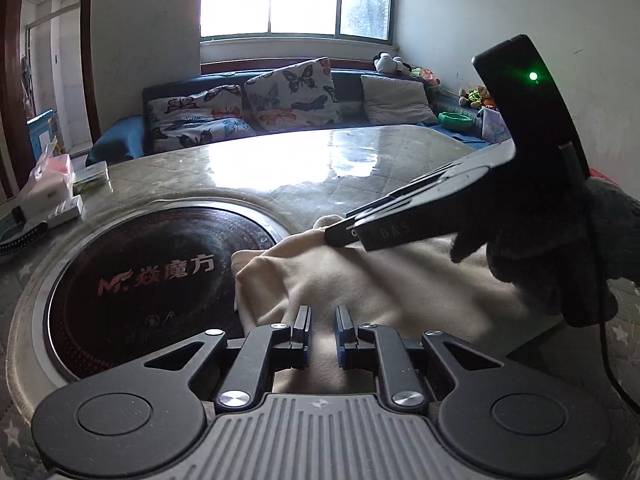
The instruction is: Fold clothes
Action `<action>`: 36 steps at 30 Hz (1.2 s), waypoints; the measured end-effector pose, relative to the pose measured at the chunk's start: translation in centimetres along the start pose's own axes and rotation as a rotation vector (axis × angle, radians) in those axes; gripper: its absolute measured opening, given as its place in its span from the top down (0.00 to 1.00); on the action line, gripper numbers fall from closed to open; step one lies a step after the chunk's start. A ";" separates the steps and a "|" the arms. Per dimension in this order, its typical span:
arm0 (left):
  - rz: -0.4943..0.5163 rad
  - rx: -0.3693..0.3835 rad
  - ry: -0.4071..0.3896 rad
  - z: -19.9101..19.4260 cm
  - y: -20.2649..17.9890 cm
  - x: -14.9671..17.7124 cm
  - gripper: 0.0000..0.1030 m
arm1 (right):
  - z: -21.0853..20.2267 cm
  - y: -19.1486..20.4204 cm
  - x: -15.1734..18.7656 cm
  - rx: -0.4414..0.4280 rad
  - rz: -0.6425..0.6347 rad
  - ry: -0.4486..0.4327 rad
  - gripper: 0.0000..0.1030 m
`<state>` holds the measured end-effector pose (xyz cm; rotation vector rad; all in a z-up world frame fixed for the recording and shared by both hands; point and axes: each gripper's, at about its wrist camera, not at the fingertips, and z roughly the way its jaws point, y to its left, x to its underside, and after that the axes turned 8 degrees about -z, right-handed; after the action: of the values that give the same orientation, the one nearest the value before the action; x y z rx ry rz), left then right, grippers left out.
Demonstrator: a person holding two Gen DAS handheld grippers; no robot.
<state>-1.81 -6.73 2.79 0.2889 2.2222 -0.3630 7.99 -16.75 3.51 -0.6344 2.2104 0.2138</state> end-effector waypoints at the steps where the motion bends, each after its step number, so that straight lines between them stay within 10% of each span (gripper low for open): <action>1: -0.014 0.001 0.000 -0.1 0.3 -0.2 0.86 | 0.1 0.0 -0.1 0.000 0.005 -0.002 0.79; 21: -0.025 -0.233 -0.012 4.1 2.0 -2.9 0.88 | -7.4 4.2 5.1 -0.005 -0.178 -0.053 0.78; 36: -0.039 -0.080 0.063 7.4 -2.4 -5.2 0.87 | -8.3 -6.4 8.0 0.193 0.186 -0.053 0.77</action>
<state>5.90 -12.05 2.79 0.2171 2.3011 -0.2881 1.35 -28.11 3.30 -0.3140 2.2056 0.1086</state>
